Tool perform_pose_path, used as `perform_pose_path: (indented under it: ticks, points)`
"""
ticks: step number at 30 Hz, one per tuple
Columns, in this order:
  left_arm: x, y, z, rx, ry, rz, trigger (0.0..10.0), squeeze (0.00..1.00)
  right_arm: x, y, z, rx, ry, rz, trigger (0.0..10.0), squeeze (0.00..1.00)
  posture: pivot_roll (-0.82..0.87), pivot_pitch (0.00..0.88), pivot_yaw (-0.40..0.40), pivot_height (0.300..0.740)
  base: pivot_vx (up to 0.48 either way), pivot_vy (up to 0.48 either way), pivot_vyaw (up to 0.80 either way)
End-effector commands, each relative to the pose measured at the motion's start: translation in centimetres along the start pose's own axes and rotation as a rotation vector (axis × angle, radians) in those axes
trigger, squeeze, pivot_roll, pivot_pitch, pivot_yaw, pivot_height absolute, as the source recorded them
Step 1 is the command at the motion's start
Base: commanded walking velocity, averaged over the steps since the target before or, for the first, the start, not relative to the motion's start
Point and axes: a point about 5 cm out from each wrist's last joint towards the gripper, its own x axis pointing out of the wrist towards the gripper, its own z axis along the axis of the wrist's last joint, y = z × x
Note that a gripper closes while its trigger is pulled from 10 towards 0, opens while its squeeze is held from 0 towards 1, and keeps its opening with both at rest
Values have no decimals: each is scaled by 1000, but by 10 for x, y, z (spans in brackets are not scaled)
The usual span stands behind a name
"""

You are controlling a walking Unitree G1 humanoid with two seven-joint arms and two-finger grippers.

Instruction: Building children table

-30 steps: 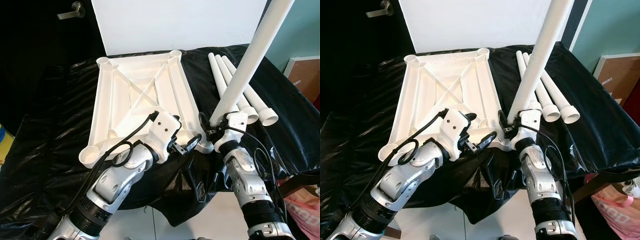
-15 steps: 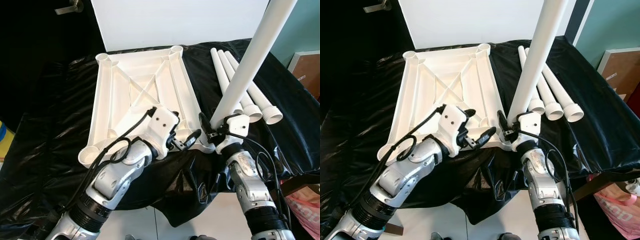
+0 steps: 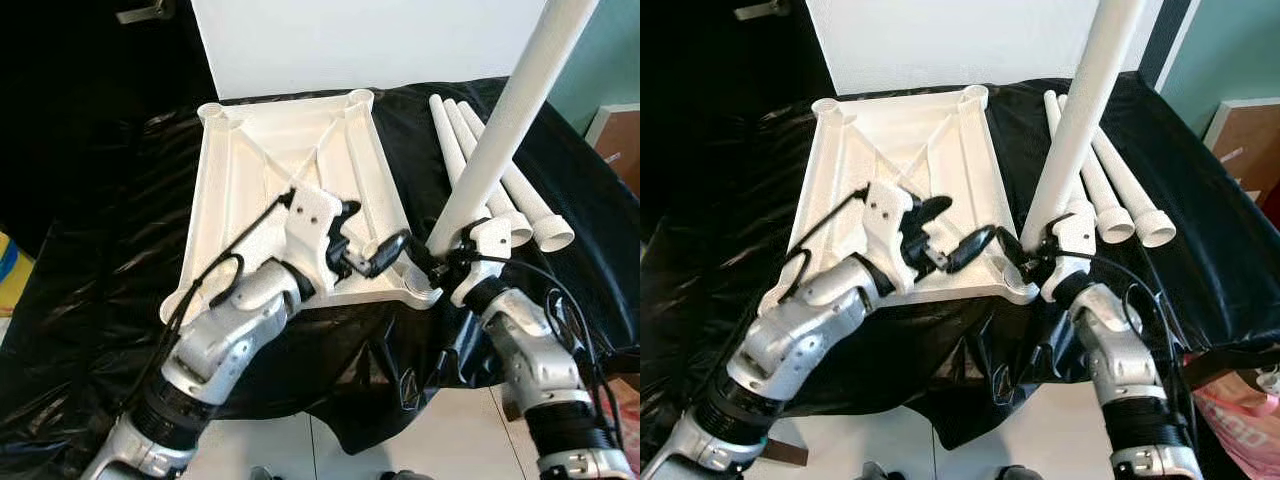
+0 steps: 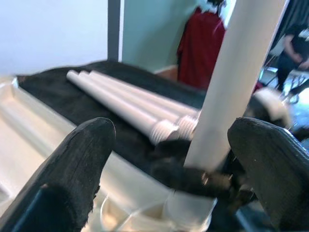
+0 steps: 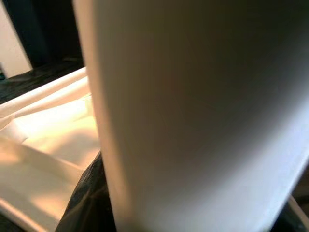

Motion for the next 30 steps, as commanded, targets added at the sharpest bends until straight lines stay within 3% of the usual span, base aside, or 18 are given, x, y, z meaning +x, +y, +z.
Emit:
perform_pose_path:
  ticks: [1, 2, 3, 9, 17, 30]
  points:
    - [-4, -24, 10, -11, -16, -467, 10000, 0, 1, 2, -1, 15, 49, 83, 10000, 0, -120, 93, 6, 740, 0, 0, 0]
    - [-4, -24, 10, -11, -16, -467, 10000, 0, 1, 2, -1, 15, 49, 83, 10000, 0, -120, 93, 6, 740, 0, 0, 0]
    - [-6, -27, 16, -12, -12, -550, 10000, 0, 2, 0, 3, 7, 72, 140, 10000, 0, -122, 91, 4, 740, 0, 0, 0]
    - [-3, -29, 18, 28, 29, -641, 10000, 0, 7, -3, 14, -37, 97, 252, 10000, 0, -125, 81, 2, 740, 0, 0, 0]
    - [3, -32, 23, 33, 28, -688, 10000, 0, 13, -3, 22, -78, 113, 341, 10000, 0, -133, 69, 8, 740, 0, 0, 0]
    - [15, -36, 40, 7, -32, -769, 10000, 0, 17, 6, 27, -118, 208, 593, 10000, 0, -126, 59, 7, 740, 0, 0, 0]
